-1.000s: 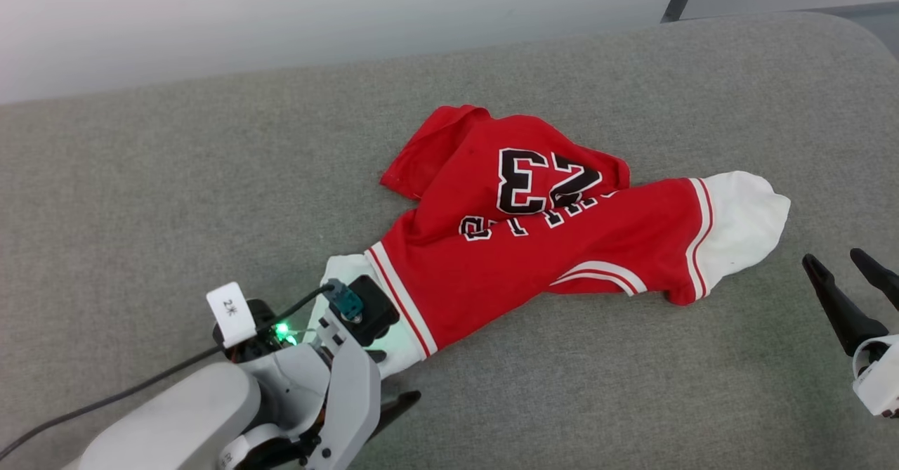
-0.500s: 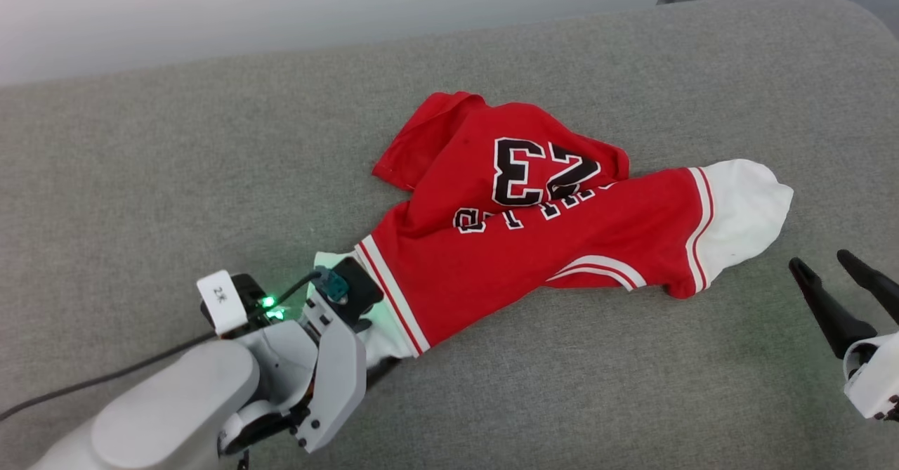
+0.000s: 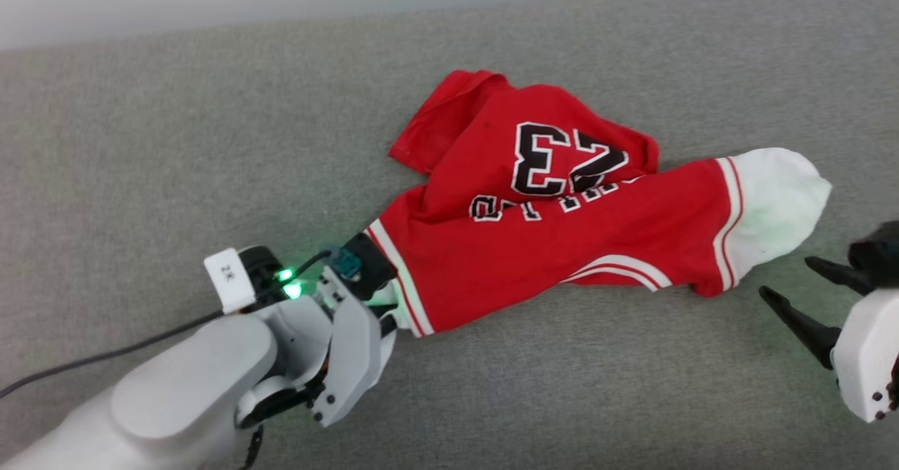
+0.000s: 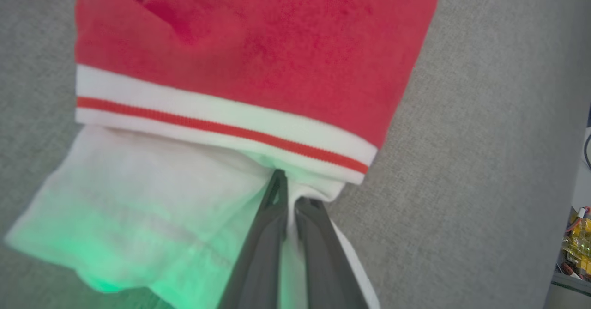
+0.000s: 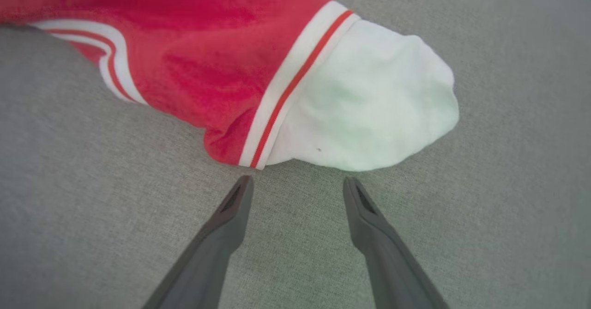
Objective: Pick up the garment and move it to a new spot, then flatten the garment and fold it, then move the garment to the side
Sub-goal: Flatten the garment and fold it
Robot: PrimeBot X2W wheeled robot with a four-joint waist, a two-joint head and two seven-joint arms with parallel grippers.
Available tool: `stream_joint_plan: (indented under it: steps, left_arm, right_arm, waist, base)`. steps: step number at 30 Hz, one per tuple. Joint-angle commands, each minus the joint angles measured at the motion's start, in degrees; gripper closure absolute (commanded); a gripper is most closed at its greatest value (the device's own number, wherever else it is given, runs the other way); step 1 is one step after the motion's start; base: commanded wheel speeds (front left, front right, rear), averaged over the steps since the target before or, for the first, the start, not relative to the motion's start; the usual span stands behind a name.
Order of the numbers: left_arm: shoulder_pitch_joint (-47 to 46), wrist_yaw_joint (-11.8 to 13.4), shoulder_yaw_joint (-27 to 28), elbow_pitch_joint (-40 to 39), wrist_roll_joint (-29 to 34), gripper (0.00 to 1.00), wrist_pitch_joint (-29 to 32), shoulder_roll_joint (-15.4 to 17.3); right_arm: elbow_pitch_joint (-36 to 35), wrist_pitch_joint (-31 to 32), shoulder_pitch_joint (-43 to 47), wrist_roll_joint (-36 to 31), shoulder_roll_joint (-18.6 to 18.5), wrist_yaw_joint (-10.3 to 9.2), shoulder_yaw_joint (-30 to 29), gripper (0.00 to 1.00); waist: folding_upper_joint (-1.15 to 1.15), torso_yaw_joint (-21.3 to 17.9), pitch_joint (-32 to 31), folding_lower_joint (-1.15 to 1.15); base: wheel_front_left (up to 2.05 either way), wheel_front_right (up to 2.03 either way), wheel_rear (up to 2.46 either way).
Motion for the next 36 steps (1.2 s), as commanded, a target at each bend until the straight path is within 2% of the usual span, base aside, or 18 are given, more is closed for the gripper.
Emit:
stream_joint_plan:
  steps: [1, 3, 7, 17, 18, 19, 20, 21, 25, 30, 33, 36]
  left_arm:
    - [-0.24, 0.21, -1.34, 1.12, -0.1, 1.0, 0.02, -0.99]
    - [-1.39, 0.21, -2.06, 1.36, -0.15, 1.0, -0.46, -1.5]
    - [-3.58, 0.25, -3.44, 1.9, -0.32, 1.0, -1.39, -2.47]
    - [-7.65, 0.6, -6.0, 3.23, -1.1, 1.0, -2.99, -3.4]
    - [-7.87, 0.61, -6.05, 3.4, -1.36, 1.0, -3.3, -3.44]
    - [-8.14, 0.61, -6.13, 3.56, -1.6, 1.0, -3.55, -3.45]
    - [-8.3, 0.62, -6.18, 3.77, -1.82, 1.0, -3.84, -3.4]
    - [-8.37, 0.63, -6.21, 3.98, -2.19, 1.0, -4.13, -3.39]
    - [-8.11, 0.64, -5.34, 4.72, -4.02, 1.0, -6.07, -2.88]
    - [-6.26, 0.43, -1.99, 3.79, -7.9, 1.0, -10.73, -1.79]
    - [-4.92, 0.42, 0.92, 1.59, -11.4, 1.0, -13.9, -1.24]
    - [-3.88, 0.53, 4.09, -1.2, -14.99, 1.0, -16.15, 0.7]
  right_arm:
    - [0.09, 0.92, -2.44, -0.63, -1.89, -0.04, 2.78, 0.0]
    - [0.52, 1.99, -5.83, -2.3, -4.72, -0.04, 7.06, 0.0]
    - [2.41, 2.41, -12.46, -2.72, -7.57, -0.05, 13.65, 0.0]
    - [11.65, 0.67, -22.96, -0.93, -9.21, -0.06, 29.59, 0.0]
    - [12.26, 0.19, -23.67, -0.43, -8.95, -0.06, 30.87, 0.04]
    - [13.05, -0.43, -24.51, -0.09, -8.61, -0.07, 32.0, 0.45]
    - [13.75, -0.95, -25.22, 0.21, -8.38, -0.08, 33.12, 0.75]
    - [14.49, -1.41, -25.74, 0.7, -8.12, -0.09, 34.21, 1.0]
    - [17.0, -4.32, -27.74, 3.02, -7.64, -0.11, 35.94, 1.0]
    - [16.99, -9.88, -28.26, 10.15, -7.89, -0.06, 33.01, 1.0]
    - [15.41, -12.12, -27.81, 13.81, -9.9, -0.06, 31.02, 1.0]
    - [13.05, -13.58, -27.36, 16.64, -11.51, -0.06, 28.94, 1.0]
  waist:
    - [0.0, 1.07, 1.14, 0.0]
    - [0.0, 1.8, 2.06, 0.0]
    - [0.0, 3.15, 4.03, 0.0]
    - [0.0, 5.22, 6.7, 0.0]
    - [0.0, 5.23, 6.77, 0.0]
    - [0.0, 5.2, 6.85, 0.0]
    - [0.0, 5.16, 6.89, 0.0]
    - [0.0, 5.09, 6.87, 0.0]
    - [0.0, 4.68, 5.97, 0.0]
    - [0.0, 4.55, 2.71, 0.0]
    - [0.0, 4.97, 0.39, 0.0]
    - [0.0, 5.57, -1.62, 0.0]
  base:
    - [0.0, 0.0, 0.0]
    - [0.0, 0.0, 0.0]
    - [0.0, 0.0, 0.0]
    - [0.0, 0.0, 0.0]
    - [0.0, 0.0, 0.0]
    - [0.0, 0.0, 0.0]
    - [0.0, 0.0, 0.0]
    - [0.0, 0.0, 0.0]
    - [0.0, 0.0, 0.0]
    - [0.0, 0.0, 0.0]
    - [0.0, 0.0, 0.0]
    - [0.0, 0.0, 0.0]
